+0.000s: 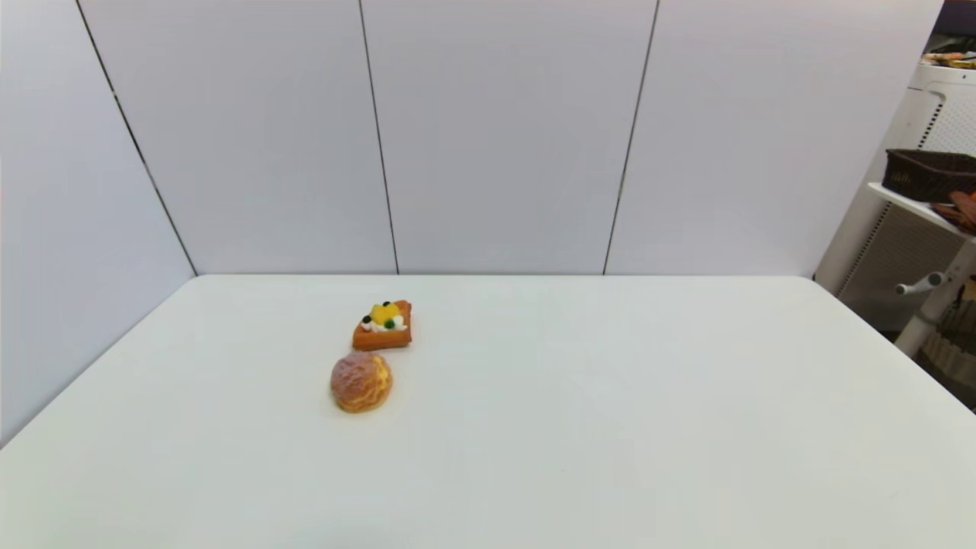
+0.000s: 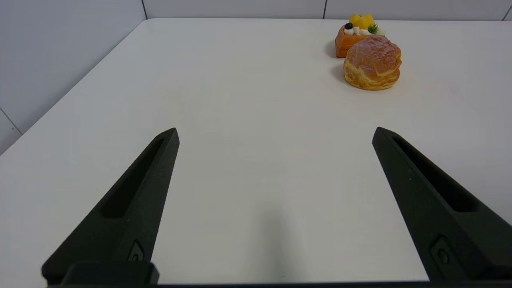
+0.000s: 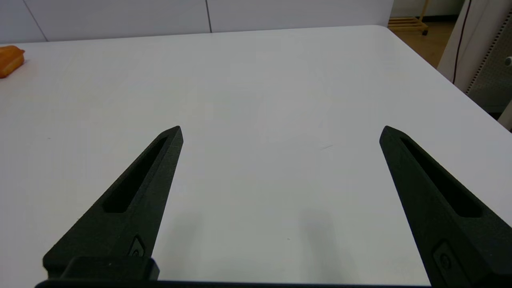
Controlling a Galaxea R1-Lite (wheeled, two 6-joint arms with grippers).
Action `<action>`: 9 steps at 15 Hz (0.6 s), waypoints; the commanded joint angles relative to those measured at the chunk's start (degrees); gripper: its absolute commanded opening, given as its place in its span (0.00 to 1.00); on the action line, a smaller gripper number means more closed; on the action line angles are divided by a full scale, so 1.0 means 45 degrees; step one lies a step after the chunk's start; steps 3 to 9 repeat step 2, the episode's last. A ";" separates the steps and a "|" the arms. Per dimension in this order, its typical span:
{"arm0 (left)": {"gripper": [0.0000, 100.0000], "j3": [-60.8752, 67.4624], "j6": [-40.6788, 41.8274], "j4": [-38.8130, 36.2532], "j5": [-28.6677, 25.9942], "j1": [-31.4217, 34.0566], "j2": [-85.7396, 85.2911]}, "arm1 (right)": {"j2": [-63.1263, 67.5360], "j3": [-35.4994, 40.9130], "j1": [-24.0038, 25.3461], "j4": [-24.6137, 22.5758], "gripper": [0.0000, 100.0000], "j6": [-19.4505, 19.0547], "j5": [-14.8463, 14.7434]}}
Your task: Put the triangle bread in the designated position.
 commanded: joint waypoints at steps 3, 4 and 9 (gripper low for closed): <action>1.00 0.0001 0.0001 0.0005 -0.0006 0.0003 0.0035 | 0.0020 0.0002 0.0000 -0.0010 1.00 0.0003 -0.0001; 1.00 0.0001 0.0001 0.0005 -0.0006 0.0003 0.0035 | 0.0020 0.0002 0.0000 -0.0010 1.00 0.0003 -0.0001; 1.00 0.0001 0.0001 0.0005 -0.0006 0.0003 0.0035 | 0.0020 0.0002 0.0000 -0.0010 1.00 0.0003 -0.0001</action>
